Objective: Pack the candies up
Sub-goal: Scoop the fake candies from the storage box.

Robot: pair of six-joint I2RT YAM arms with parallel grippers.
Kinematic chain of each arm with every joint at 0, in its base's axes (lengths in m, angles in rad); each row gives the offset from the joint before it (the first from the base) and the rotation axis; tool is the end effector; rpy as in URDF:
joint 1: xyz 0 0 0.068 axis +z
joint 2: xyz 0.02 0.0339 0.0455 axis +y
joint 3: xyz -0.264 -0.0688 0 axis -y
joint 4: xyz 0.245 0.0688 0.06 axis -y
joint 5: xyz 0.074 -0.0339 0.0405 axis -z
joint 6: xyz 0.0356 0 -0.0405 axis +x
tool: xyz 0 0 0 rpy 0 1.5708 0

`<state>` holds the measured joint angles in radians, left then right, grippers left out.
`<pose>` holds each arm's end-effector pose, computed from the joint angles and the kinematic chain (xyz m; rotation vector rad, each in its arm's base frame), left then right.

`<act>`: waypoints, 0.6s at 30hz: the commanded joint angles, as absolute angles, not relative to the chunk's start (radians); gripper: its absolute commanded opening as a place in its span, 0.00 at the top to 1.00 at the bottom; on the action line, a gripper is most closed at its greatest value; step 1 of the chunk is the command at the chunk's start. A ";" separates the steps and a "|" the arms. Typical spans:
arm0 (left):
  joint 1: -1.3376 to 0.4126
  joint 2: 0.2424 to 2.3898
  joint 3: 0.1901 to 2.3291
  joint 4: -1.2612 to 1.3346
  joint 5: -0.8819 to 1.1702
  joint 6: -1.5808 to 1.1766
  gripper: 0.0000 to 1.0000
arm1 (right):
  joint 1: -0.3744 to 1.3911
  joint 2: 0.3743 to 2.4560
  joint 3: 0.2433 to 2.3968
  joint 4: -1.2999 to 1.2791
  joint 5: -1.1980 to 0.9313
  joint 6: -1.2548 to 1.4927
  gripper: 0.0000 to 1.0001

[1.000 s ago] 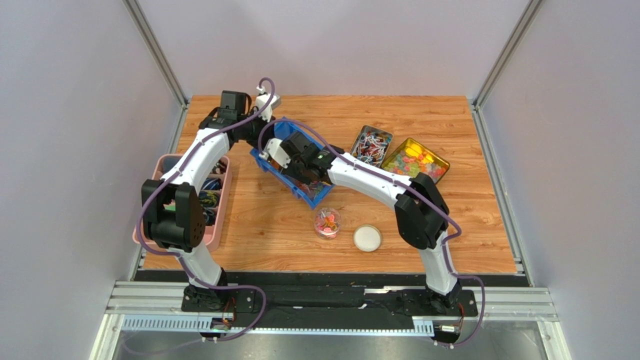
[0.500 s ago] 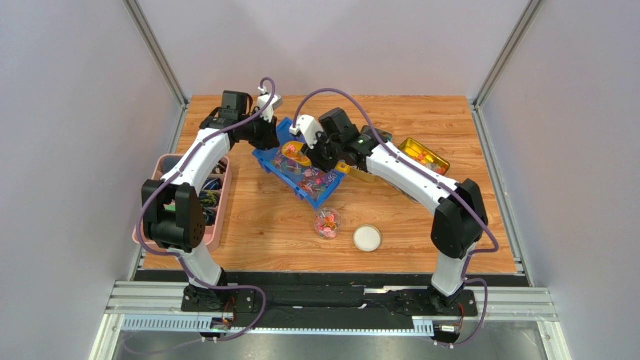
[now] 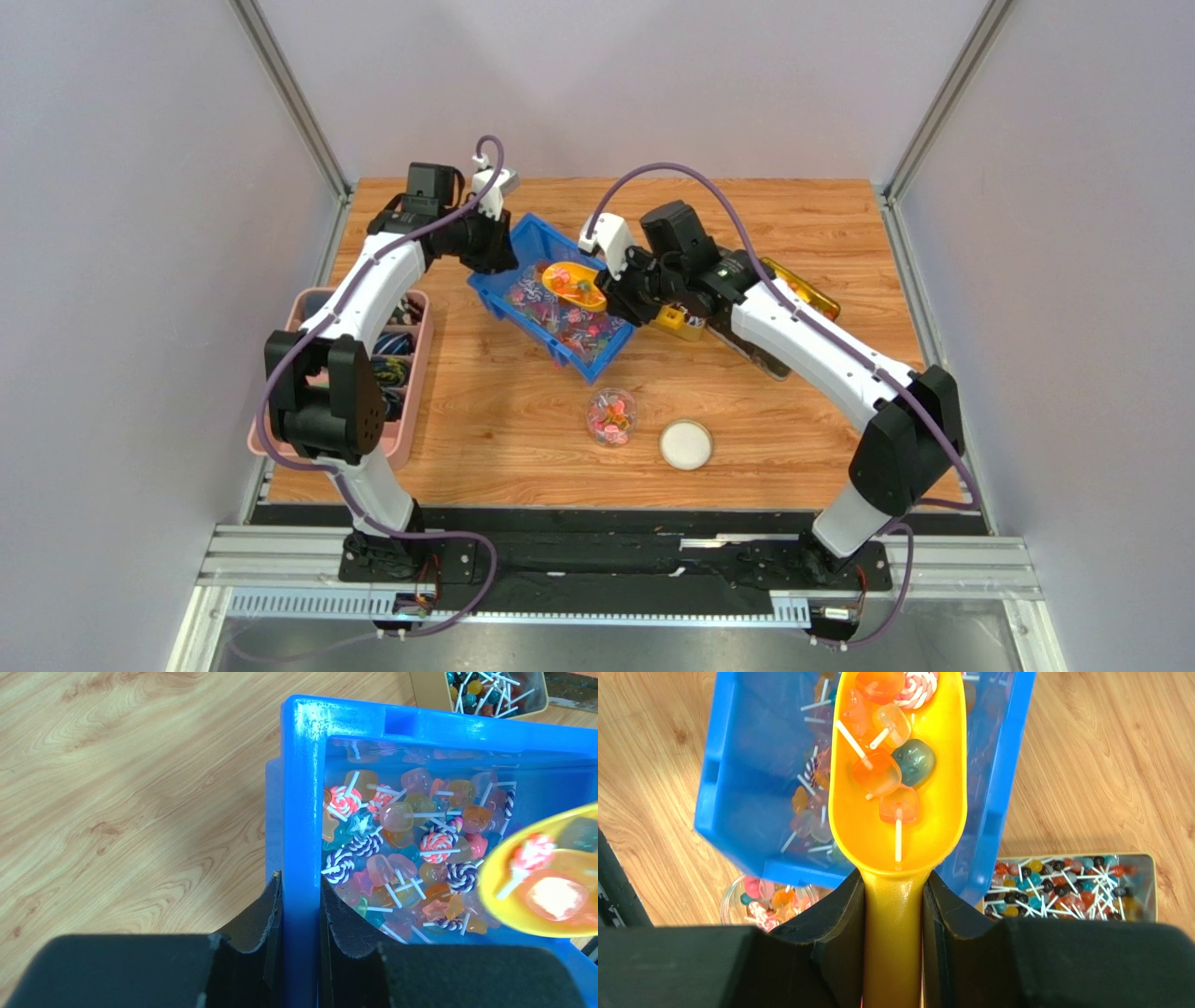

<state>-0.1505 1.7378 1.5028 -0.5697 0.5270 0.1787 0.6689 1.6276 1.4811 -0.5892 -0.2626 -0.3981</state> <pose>0.3817 -0.0760 0.2996 0.6246 2.2317 -0.6084 0.2818 0.2345 0.3279 -1.2922 1.9216 0.4409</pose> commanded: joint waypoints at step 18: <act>-0.143 1.787 1.513 -0.500 0.560 0.103 1.00 | 0.629 1.250 1.313 -0.893 -0.331 -0.566 1.00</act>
